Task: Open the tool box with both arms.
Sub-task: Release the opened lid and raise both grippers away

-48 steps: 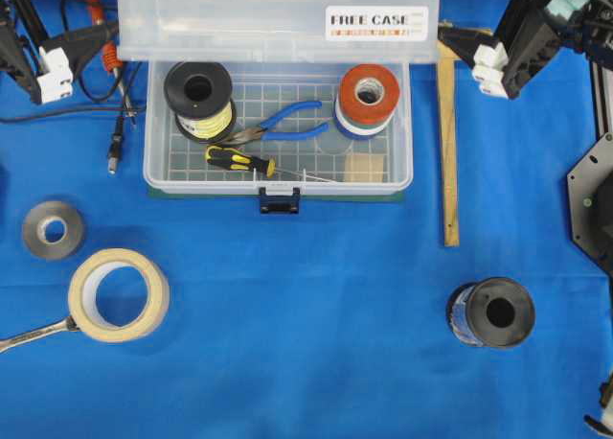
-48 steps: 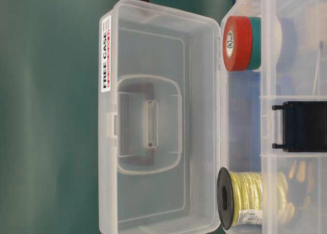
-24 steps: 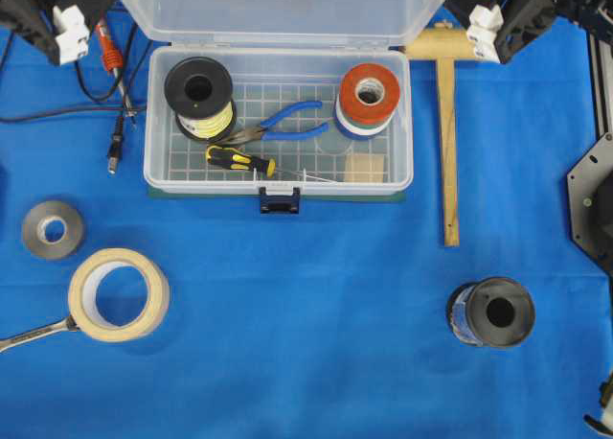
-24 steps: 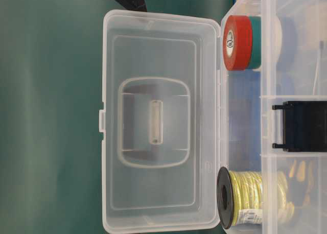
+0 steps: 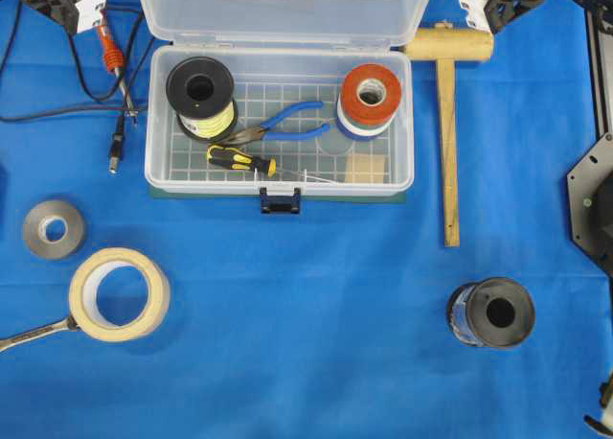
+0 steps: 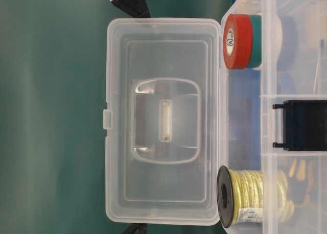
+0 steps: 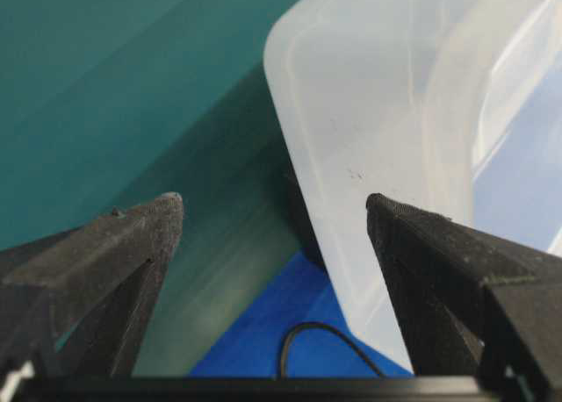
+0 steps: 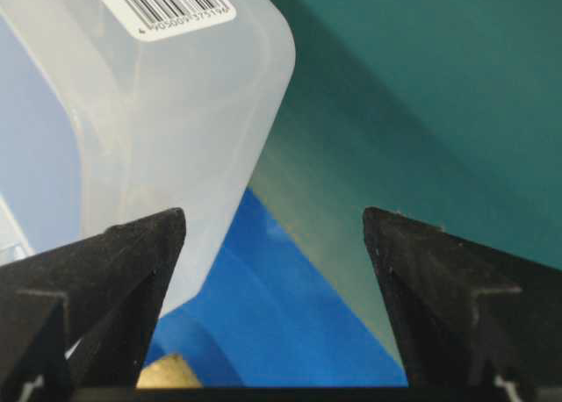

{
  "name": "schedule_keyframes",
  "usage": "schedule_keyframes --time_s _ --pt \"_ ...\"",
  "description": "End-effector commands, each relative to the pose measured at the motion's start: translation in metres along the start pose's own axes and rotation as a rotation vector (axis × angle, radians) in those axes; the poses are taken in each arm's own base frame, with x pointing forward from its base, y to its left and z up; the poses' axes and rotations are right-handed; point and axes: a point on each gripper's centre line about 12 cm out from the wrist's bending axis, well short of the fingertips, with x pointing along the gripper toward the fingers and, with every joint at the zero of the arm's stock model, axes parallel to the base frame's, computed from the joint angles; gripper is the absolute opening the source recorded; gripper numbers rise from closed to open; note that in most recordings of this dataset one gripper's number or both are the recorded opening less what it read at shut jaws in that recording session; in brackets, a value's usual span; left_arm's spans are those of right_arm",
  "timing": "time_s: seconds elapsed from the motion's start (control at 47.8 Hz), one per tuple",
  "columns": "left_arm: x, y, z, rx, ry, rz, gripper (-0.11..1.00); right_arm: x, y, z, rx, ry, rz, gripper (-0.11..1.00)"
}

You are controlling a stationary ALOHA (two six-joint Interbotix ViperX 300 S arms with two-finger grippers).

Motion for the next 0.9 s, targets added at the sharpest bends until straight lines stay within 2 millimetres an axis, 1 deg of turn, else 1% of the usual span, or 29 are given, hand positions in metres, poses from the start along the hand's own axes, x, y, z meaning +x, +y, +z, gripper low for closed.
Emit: schedule_keyframes --time_s 0.0,0.209,0.355,0.481,0.586,0.774,0.878 --pt "0.002 0.002 0.01 0.006 -0.026 0.004 0.85 0.003 -0.003 0.013 -0.002 -0.032 -0.01 0.85" --pt "0.005 0.013 0.009 -0.004 -0.016 0.04 0.85 0.008 -0.007 0.013 0.004 -0.025 -0.019 0.85" --pt "0.007 0.017 0.007 -0.007 -0.007 0.052 0.85 0.007 -0.01 0.013 0.006 -0.022 -0.028 0.85" --pt "0.003 0.019 0.006 -0.009 -0.006 0.059 0.85 0.004 -0.014 0.011 0.011 -0.019 -0.04 0.85" --pt "-0.004 0.02 0.003 -0.012 -0.001 0.065 0.85 -0.003 -0.019 0.009 0.017 -0.022 -0.055 0.85" --pt "-0.029 0.024 -0.006 -0.019 0.005 0.089 0.85 -0.027 -0.028 -0.001 0.034 -0.015 -0.089 0.84" --pt "-0.043 0.026 -0.008 -0.022 -0.001 0.102 0.85 -0.04 -0.03 -0.004 0.039 -0.012 -0.1 0.85"
